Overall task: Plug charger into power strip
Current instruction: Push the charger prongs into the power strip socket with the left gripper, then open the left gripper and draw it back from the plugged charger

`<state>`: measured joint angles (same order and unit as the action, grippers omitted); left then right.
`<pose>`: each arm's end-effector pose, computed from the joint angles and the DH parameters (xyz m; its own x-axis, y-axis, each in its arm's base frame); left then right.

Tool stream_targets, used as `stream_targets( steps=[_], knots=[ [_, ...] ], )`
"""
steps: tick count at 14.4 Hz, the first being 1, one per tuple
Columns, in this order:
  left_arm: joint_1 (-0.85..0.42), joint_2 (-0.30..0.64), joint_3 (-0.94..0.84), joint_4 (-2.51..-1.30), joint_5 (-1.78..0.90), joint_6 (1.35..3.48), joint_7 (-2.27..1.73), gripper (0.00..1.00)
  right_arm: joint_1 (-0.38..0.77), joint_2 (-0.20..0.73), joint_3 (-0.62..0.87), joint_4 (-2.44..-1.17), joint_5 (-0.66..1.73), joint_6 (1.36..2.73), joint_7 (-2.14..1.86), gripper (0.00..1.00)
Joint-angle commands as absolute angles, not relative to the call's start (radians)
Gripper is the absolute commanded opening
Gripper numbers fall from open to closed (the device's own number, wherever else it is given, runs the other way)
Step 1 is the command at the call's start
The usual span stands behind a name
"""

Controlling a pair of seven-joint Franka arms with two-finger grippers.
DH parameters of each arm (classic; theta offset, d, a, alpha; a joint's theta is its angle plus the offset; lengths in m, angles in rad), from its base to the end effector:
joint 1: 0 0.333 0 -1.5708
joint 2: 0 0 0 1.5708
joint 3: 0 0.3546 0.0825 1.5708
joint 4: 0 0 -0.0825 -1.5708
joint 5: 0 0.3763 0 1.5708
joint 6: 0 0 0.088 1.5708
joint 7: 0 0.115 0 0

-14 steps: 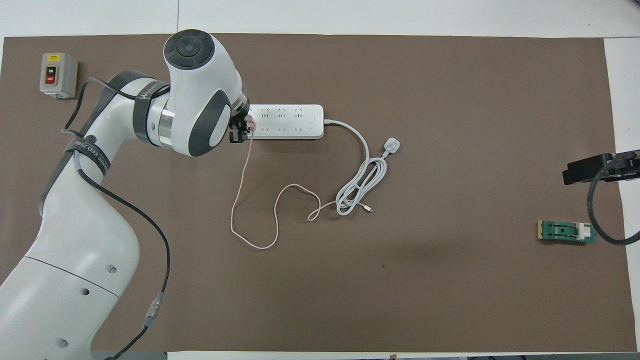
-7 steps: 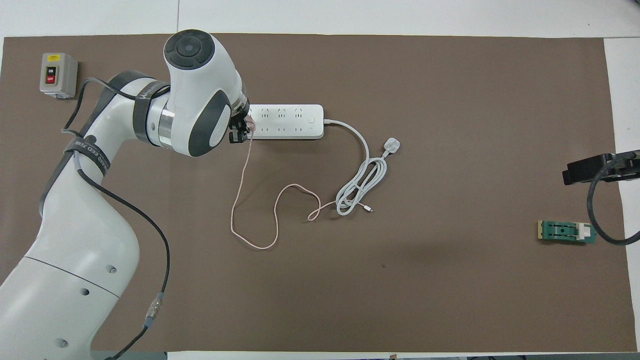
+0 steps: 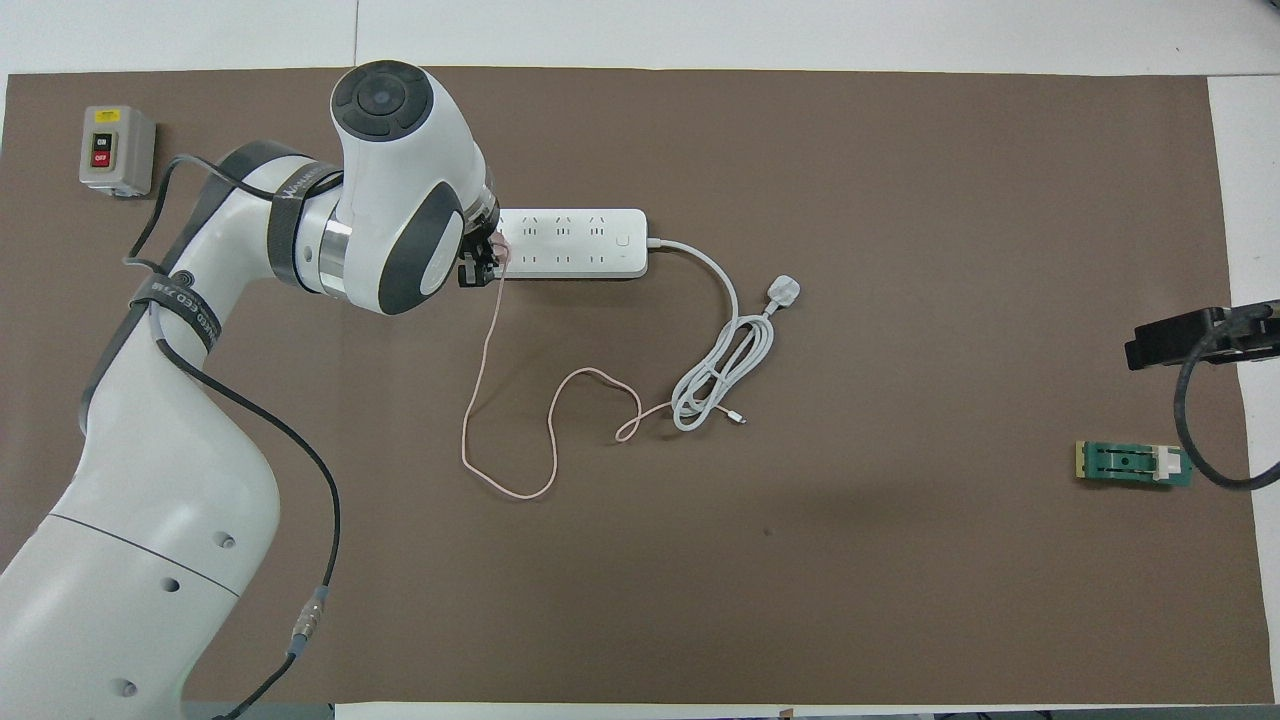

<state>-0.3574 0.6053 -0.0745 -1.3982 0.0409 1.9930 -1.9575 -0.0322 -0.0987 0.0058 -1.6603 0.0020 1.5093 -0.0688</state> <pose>0.6712 -0.2935 0.3797 0.0491 0.9988 -0.0015 0.9987 -0.0491 -0.0101 0.5044 -0.0129 0.6605 0.9977 0.0425 -0.0521 0.0423 -0.9991 -0.0050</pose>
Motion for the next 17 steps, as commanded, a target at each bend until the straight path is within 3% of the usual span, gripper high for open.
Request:
stream_targets(
  steps=[1,17],
  knots=[
    [-0.362,0.606,-0.061,-1.460,0.072,1.993,-1.947,0.00,-0.052,-0.112,0.015,-1.663,0.021,1.491,-0.089,1.00],
    [-0.360,0.606,-0.061,-1.497,0.092,2.026,-1.942,0.00,-0.052,-0.112,0.015,-1.663,0.021,1.491,-0.089,1.00]
  ],
)
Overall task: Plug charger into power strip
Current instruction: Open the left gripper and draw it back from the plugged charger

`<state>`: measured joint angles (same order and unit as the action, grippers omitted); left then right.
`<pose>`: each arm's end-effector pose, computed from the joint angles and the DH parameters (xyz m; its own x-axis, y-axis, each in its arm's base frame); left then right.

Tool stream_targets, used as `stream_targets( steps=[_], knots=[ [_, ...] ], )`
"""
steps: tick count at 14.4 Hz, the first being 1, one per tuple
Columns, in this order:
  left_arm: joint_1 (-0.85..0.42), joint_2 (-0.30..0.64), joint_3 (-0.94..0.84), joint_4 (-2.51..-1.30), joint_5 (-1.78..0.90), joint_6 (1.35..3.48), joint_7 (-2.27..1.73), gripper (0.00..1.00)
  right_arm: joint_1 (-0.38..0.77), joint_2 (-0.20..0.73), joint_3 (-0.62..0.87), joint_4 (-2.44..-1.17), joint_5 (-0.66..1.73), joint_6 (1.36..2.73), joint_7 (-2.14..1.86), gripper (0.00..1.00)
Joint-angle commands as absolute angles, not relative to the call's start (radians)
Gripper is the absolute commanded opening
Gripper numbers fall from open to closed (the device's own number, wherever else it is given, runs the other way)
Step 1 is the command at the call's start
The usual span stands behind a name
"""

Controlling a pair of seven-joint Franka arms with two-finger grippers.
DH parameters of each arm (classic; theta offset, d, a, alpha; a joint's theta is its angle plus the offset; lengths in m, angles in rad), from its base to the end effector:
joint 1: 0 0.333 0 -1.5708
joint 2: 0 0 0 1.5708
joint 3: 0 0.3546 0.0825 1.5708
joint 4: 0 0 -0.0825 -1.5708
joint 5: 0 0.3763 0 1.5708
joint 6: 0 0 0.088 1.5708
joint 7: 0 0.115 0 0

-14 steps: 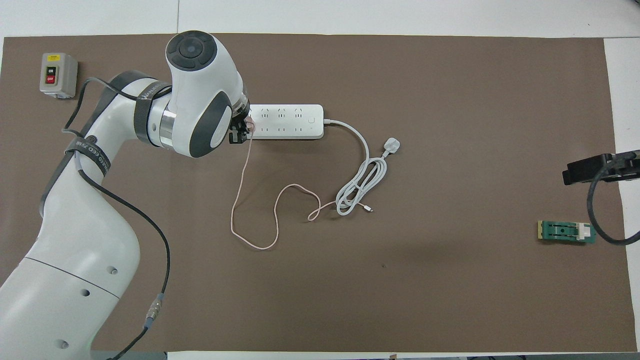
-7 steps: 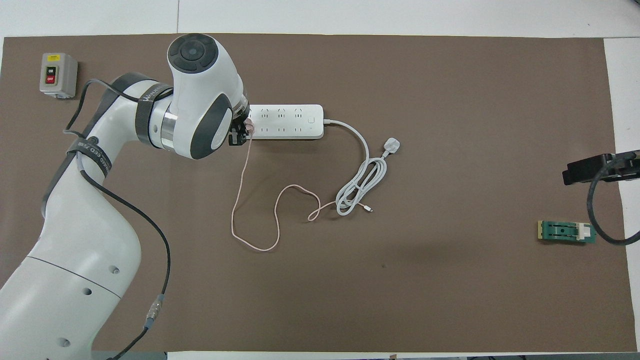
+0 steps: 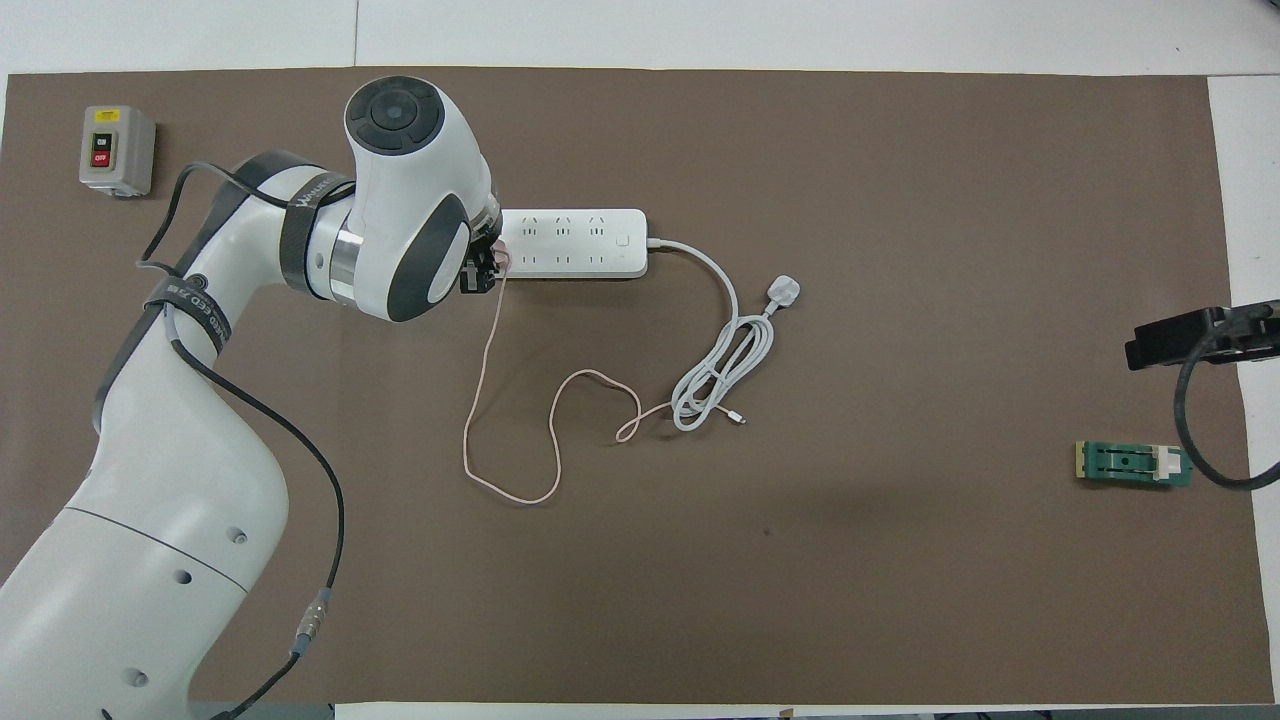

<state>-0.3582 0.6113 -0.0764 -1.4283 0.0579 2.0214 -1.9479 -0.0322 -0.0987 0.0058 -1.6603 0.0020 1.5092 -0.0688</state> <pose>0.6684 -0.2935 0.3639 0.0697 0.9975 0.0134 0.9975 -0.0696 -0.0123 0.5044 -0.0129 0.6605 0.9977 0.0425 -0.0522 0.0423 -0.9991 -0.0050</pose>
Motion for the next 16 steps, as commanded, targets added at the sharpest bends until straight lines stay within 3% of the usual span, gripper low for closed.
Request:
stream_targets(
  steps=[1,2,3,4,5,6,11,16],
  knots=[
    [-0.359,0.600,-0.061,-1.494,0.094,2.026,-1.931,0.00,-0.052,-0.112,0.015,-1.663,0.021,1.491,-0.089,1.00],
    [-0.350,0.580,-0.061,-1.493,0.092,2.022,-1.905,0.00,-0.052,-0.112,0.015,-1.663,0.021,1.491,-0.089,1.00],
    [-0.336,0.551,-0.061,-1.496,0.091,2.016,-1.899,0.19,-0.052,-0.112,0.015,-1.663,0.021,1.491,-0.089,1.00],
    [-0.325,0.529,-0.063,-1.496,0.091,2.004,-1.891,0.52,-0.052,-0.112,0.015,-1.663,0.021,1.491,-0.089,1.00],
    [-0.318,0.508,-0.063,-1.494,0.091,1.981,-1.878,0.70,-0.052,-0.112,0.015,-1.663,0.021,1.491,-0.089,1.00],
    [-0.308,0.491,-0.063,-1.491,0.091,1.962,-1.876,1.00,-0.052,-0.112,0.015,-1.663,0.021,1.491,-0.089,1.00],
    [-0.250,0.405,-0.074,-1.488,0.086,1.919,-1.841,1.00,-0.052,-0.112,0.015,-1.663,0.021,1.491,-0.089,1.00],
    [-0.155,0.287,-0.074,-1.489,0.081,1.795,-1.512,1.00,-0.052,-0.112,0.015,-1.663,0.021,1.491,-0.089,1.00]
  ],
)
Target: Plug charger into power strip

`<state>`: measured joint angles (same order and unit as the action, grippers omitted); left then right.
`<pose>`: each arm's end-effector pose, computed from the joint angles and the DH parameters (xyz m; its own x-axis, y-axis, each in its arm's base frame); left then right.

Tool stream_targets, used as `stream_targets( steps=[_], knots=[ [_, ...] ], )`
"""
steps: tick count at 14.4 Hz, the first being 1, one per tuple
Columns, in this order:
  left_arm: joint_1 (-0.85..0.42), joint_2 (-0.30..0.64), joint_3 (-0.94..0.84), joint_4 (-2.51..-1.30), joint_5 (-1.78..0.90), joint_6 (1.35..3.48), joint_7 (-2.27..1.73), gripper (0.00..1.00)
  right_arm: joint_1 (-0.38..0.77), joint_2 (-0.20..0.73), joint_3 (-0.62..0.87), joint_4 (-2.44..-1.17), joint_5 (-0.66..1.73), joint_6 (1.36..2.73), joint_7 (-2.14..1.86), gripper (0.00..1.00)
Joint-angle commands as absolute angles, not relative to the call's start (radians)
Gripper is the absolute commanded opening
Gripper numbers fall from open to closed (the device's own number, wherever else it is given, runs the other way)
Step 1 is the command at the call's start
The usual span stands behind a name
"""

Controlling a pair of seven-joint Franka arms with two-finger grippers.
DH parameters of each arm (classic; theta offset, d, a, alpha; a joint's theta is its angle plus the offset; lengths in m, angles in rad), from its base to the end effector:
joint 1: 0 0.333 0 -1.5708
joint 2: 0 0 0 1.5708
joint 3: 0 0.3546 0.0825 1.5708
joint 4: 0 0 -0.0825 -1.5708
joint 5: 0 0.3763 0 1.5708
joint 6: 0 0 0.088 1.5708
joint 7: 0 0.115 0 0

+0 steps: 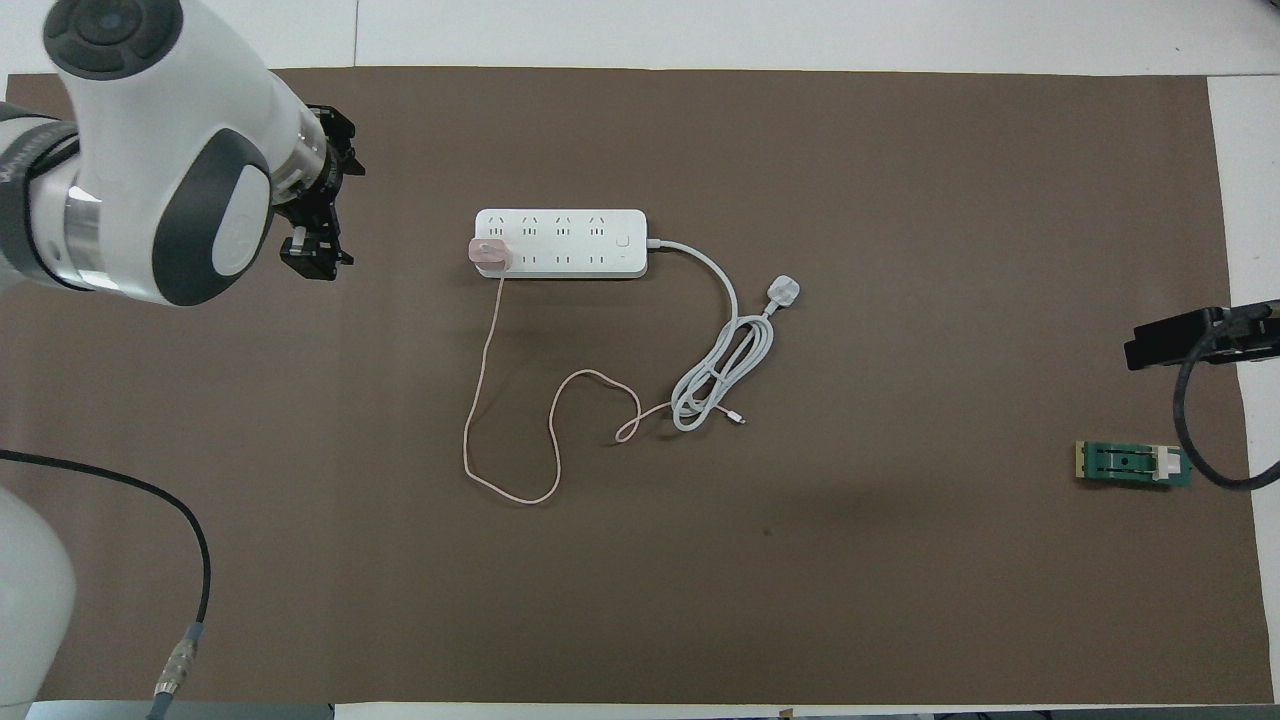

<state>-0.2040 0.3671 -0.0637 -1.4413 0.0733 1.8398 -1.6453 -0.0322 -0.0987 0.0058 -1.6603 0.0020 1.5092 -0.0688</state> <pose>0.6602 -0.1671 0.5143 0.2045 0.9778 0.0459 0.9779 -0.2061 0.0353 0.5044 -0.0129 0.6605 0.9977 0.0425 -0.0522 0.0423 -0.9991 -0.0050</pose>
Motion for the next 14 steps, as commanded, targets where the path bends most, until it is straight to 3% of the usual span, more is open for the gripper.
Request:
stream_targets(
  steps=[1,9,14],
  knots=[
    [-0.135,0.273,-0.075,-1.488,0.081,1.781,-1.461,1.00,-0.054,-0.112,0.015,-1.663,0.021,1.491,-0.089,1.00],
    [0.066,0.141,-0.072,-1.500,0.080,1.632,-0.855,1.00,-0.052,-0.112,0.015,-1.663,0.021,1.491,-0.089,1.00],
    [0.136,0.019,-0.064,-1.633,0.080,1.632,-0.367,0.99,-0.054,-0.112,0.015,-1.663,0.021,1.491,-0.089,1.00]
  ],
)
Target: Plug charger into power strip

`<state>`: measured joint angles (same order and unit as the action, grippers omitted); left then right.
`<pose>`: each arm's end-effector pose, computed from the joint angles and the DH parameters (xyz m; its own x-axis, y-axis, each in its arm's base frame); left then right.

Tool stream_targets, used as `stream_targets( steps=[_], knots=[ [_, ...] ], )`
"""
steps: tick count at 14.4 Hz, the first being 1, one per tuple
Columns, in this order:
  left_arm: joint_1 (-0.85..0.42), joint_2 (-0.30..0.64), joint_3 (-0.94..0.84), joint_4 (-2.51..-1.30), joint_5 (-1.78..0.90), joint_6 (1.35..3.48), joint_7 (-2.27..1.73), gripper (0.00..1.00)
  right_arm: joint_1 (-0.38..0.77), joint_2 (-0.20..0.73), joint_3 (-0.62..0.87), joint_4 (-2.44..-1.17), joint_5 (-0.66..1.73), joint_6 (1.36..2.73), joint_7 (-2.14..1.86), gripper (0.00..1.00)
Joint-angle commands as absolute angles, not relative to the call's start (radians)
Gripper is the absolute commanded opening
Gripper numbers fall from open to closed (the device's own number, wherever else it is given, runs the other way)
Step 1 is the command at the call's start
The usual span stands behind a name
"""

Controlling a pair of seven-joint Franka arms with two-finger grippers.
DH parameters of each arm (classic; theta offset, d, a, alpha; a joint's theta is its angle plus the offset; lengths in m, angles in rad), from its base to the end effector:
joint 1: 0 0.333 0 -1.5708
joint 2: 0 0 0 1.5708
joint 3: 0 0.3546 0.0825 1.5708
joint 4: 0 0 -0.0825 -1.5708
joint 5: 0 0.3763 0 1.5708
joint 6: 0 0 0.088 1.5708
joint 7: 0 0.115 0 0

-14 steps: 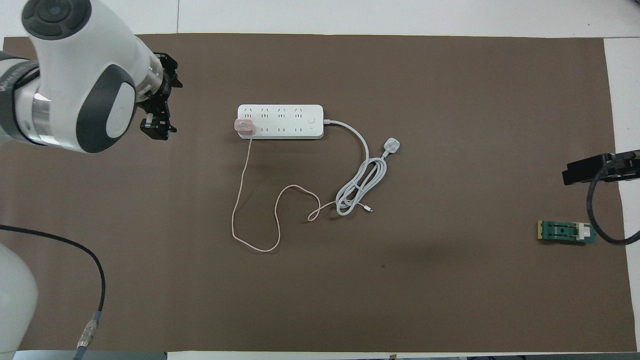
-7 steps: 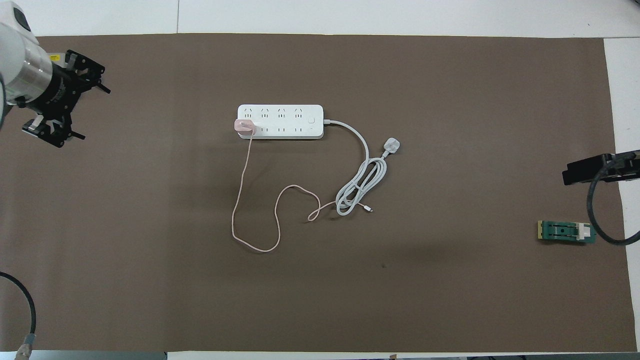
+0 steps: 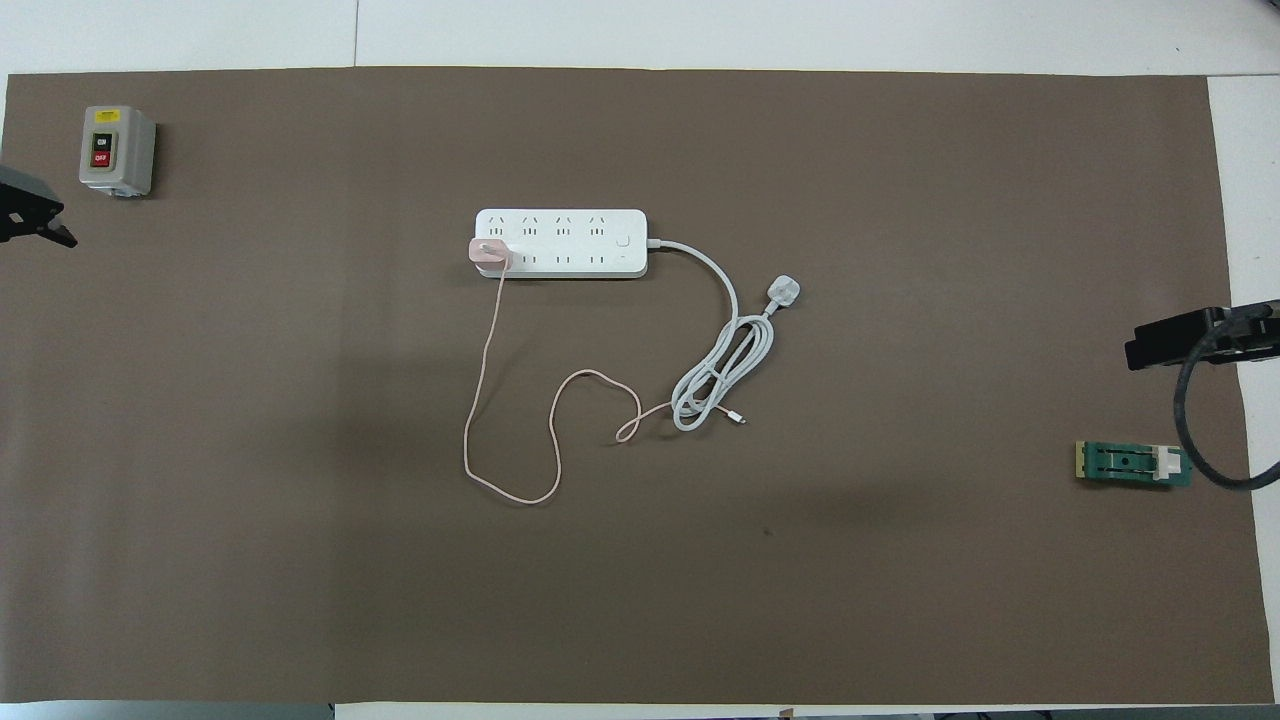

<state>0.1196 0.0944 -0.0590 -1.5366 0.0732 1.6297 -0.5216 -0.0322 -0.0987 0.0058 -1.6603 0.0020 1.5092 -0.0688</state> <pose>0.5823 0.0451 0.6232 0.8376 0.5453 0.0325 0.5463 -0.8355 -0.0591 0.5044 -0.0129 0.6605 0.9977 0.0425 -0.0522 0.0423 -0.9991 -0.0050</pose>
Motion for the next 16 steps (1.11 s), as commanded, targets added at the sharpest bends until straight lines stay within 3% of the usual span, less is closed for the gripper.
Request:
stream_targets(
  steps=[1,4,16],
  knots=[
    [0.141,-0.001,-0.064,-1.660,0.080,1.631,-0.307,0.99,-0.054,-0.112,0.015,-1.663,0.021,1.491,-0.089,1.00],
    [0.123,-0.067,-0.074,-1.752,0.078,1.631,-0.220,0.99,-0.054,-0.112,0.015,-1.663,0.021,1.491,-0.089,1.00],
    [0.103,-0.054,-0.074,-1.733,0.005,1.634,0.083,1.00,-0.054,-0.112,0.015,-1.663,0.021,1.491,-0.089,1.00]
  ],
)
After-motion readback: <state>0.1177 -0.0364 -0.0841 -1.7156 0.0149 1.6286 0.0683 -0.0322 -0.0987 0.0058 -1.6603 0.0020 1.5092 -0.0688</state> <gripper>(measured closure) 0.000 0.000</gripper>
